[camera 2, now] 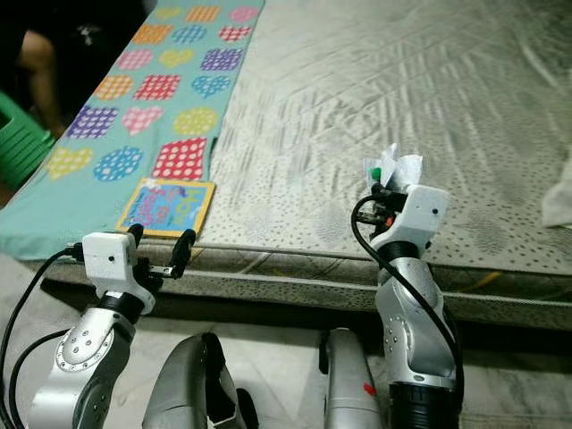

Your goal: Clean up the room

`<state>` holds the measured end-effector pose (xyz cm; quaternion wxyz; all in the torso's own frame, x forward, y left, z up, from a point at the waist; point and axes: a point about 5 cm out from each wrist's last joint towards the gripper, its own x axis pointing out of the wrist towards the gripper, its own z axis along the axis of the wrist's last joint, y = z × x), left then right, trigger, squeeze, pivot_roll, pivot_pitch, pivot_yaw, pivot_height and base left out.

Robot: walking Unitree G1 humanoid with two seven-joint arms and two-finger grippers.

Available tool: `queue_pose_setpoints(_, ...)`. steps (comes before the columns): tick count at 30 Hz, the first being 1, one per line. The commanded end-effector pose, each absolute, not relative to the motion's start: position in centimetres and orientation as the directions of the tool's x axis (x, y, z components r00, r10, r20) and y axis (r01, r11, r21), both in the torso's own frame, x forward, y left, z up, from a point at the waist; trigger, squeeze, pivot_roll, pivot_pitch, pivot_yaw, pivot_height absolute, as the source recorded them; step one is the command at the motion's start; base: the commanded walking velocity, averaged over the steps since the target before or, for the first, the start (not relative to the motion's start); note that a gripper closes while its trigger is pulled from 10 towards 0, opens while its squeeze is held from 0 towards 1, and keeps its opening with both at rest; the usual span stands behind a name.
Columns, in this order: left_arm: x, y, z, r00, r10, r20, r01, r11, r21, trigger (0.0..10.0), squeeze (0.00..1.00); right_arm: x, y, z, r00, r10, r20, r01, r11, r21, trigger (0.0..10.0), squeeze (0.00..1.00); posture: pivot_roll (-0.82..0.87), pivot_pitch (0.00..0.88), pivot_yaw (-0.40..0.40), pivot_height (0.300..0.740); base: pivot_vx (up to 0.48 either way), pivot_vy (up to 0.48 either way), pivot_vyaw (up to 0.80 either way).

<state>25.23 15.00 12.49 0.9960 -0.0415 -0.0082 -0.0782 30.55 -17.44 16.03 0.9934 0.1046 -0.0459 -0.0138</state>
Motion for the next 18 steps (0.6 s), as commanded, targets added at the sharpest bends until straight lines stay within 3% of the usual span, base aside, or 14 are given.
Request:
queue_pose_setpoints(1, 25.31, 15.14, 12.65, 0.988, -0.153, 0.033, 0.155, 0.986, -0.066, 10.0, 0.0, 30.72, -17.59, 16.28, 0.995, -0.045, 0.094, 0.023, 0.976, 0.219, 10.0, 0.0, -0.13, 0.112, 0.11, 0.648, 0.0, 0.0, -0.41)
queue_pose_setpoints(18, 25.31, 15.07, 12.52, 0.989, -0.142, 0.037, 0.144, 0.987, -0.065, 10.0, 0.0, 30.64, -17.36, 15.72, 0.996, -0.033, 0.08, 0.015, 0.975, 0.22, 10.0, 0.0, -0.12, 0.111, 0.101, 0.729, 0.0, 0.0, -0.41)
